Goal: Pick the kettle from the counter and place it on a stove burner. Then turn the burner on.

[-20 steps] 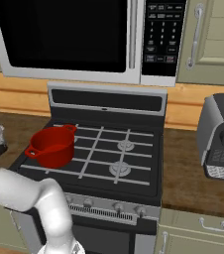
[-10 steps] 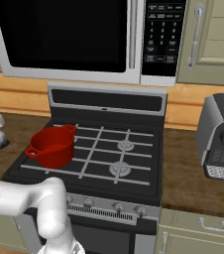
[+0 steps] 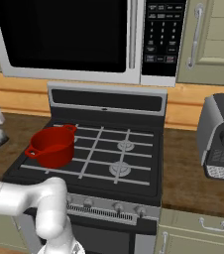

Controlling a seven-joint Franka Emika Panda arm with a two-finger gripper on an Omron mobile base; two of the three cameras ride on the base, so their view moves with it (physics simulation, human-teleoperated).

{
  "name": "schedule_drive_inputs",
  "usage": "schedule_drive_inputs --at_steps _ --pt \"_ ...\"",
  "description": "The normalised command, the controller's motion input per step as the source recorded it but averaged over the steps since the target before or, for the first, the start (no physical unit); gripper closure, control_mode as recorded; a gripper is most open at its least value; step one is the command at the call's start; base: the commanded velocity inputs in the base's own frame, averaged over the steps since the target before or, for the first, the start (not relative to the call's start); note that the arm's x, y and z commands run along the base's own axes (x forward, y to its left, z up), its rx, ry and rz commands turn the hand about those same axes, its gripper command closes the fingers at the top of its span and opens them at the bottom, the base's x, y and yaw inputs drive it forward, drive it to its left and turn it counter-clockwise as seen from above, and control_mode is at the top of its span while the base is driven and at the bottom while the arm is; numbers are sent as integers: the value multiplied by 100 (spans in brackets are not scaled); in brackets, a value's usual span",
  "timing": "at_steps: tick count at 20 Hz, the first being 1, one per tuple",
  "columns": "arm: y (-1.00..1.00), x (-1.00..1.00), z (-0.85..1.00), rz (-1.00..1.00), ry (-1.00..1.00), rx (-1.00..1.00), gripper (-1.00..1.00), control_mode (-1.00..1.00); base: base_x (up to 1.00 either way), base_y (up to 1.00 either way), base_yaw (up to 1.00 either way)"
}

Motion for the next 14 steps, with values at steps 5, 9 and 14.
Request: schedule_drive_inputs --at_steps 5,9,14 --pt "-9 -35 -1 0 -29 0 100 -100 0 0 0" --pt "-16 -51 6 0 -47 0 100 -100 0 0 0" --pt "-43 -38 49 -4 -54 7 100 -100 0 0 0"
